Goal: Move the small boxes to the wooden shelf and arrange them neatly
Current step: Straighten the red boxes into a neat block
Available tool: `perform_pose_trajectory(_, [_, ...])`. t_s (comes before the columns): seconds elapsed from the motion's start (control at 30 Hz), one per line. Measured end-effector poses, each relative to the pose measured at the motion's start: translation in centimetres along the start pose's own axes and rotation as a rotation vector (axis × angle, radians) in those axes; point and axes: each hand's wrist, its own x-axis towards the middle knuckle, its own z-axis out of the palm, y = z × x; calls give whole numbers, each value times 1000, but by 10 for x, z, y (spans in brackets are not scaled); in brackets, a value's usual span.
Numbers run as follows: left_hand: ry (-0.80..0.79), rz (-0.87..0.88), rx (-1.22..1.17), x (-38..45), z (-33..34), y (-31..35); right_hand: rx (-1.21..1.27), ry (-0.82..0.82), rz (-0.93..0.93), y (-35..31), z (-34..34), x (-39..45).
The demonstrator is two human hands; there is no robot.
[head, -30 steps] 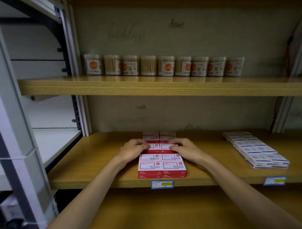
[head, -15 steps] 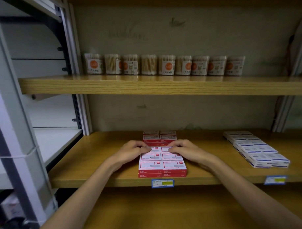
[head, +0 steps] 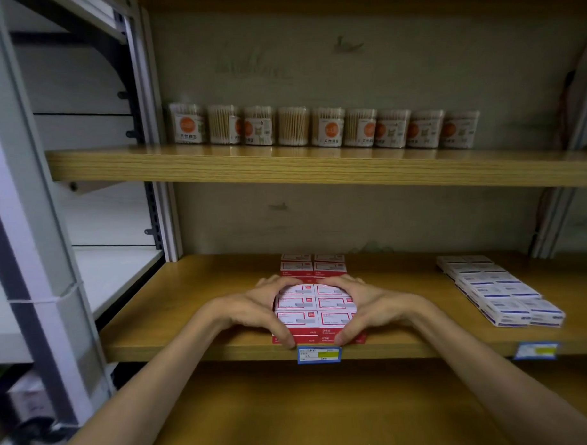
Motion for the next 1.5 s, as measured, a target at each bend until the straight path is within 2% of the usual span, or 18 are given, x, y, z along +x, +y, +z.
perform_pose_trajectory(0.37, [-11,-7,32,-11,0,7,-36,-20,5,-8,-3,-8])
perform_pose_trajectory(0.43, [2,-14,-129,-22,4,11,93,3,-2,-6,1,-13])
perform_pose_trajectory(0.5, [69,2,-372,-37,10,14,344,107,13,-6,7,-23])
perform_pose_trajectory(0.57, [73,7,-381,-47,16,9,483,178,8,-6,13,-31])
perform_pose_trajectory(0.7, [136,-54,-180,-50,15,-5,315,116,-47,0,10,-37])
perform_pose_trajectory(0.87, [108,8,-166,-40,4,1,241,83,12,1,4,-40])
perform_pose_trajectory(1.2, [187,44,-206,-34,8,-15,248,143,58,3,7,-39])
perform_pose_trajectory(1.4, [56,59,-151,-35,-1,-20,285,74,5,1,8,-44])
perform_pose_trajectory(1.5, [80,61,-180,-34,-1,-21,299,54,-18,-3,11,-43])
